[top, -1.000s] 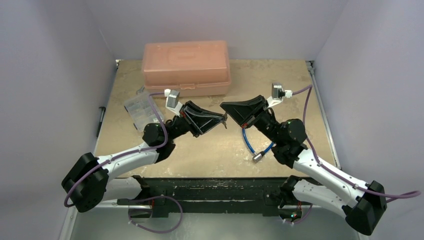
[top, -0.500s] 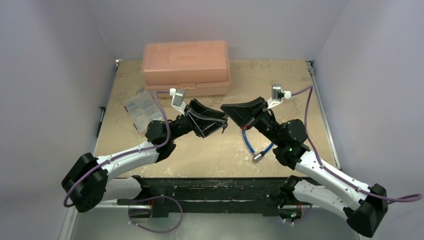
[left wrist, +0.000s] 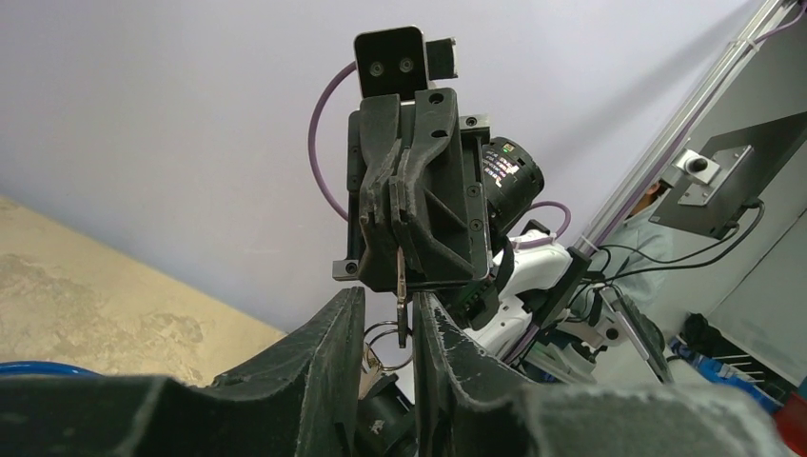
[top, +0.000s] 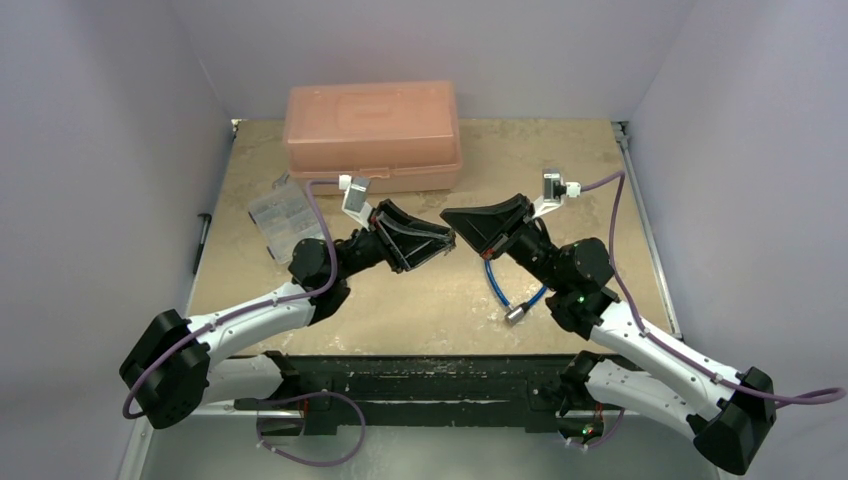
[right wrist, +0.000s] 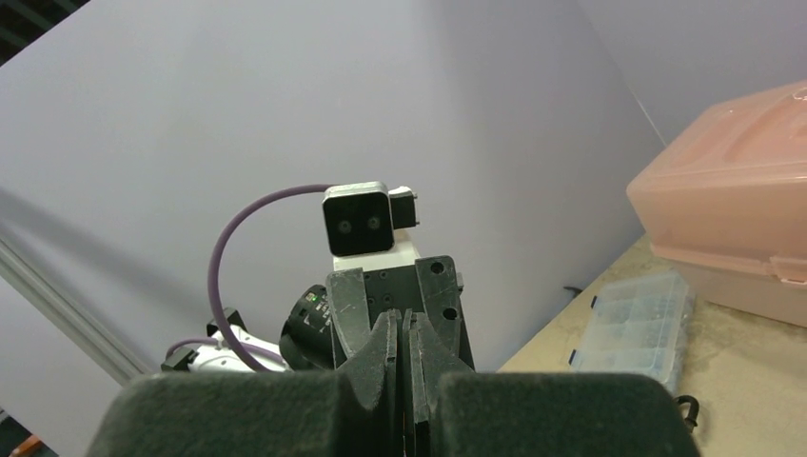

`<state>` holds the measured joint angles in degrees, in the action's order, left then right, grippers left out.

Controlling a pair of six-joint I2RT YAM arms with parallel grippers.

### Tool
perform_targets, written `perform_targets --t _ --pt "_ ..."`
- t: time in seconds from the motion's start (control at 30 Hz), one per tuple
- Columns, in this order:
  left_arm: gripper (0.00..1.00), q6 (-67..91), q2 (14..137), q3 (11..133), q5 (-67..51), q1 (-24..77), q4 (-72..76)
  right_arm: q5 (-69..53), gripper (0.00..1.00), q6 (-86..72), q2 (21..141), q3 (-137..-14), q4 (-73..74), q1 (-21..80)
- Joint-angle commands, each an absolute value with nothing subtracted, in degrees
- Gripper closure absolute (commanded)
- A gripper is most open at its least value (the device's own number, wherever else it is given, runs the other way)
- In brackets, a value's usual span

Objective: Unlock with the key

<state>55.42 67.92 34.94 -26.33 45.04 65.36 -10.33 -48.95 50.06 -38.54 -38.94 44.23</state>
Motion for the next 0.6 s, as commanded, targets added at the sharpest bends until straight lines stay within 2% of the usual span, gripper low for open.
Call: perform_targets --t 0.0,0.27,0.37,0.43,0.47,0.57 --pt "0.77 54.7 67.9 37.1 -27.7 45.2 66.9 -9.9 1.00 -47.8 49.1 -39.9 -40.2 44.3" --pt "0.79 54.4 67.6 37.1 -28.1 45.2 64.8 -9.5 1.00 -47.6 48.6 -39.8 -40.0 44.3" --pt "0.67 54.5 67.3 37.0 -28.0 45.2 63.3 -9.5 1.00 -47.6 48.4 -39.8 -39.9 44.4" --pt "0.65 54.3 66.9 37.0 -27.7 45.2 62.7 -9.5 1.00 -47.7 48.4 -39.6 -39.9 44.4" --pt "0.67 54.3 66.7 36.9 -27.5 45.3 62.6 -9.5 1.00 -47.7 48.4 -39.6 -40.0 44.4" --pt "0.79 53.9 66.0 36.8 -26.9 45.2 61.7 -9.5 1.00 -47.8 48.3 -39.5 -40.0 44.3"
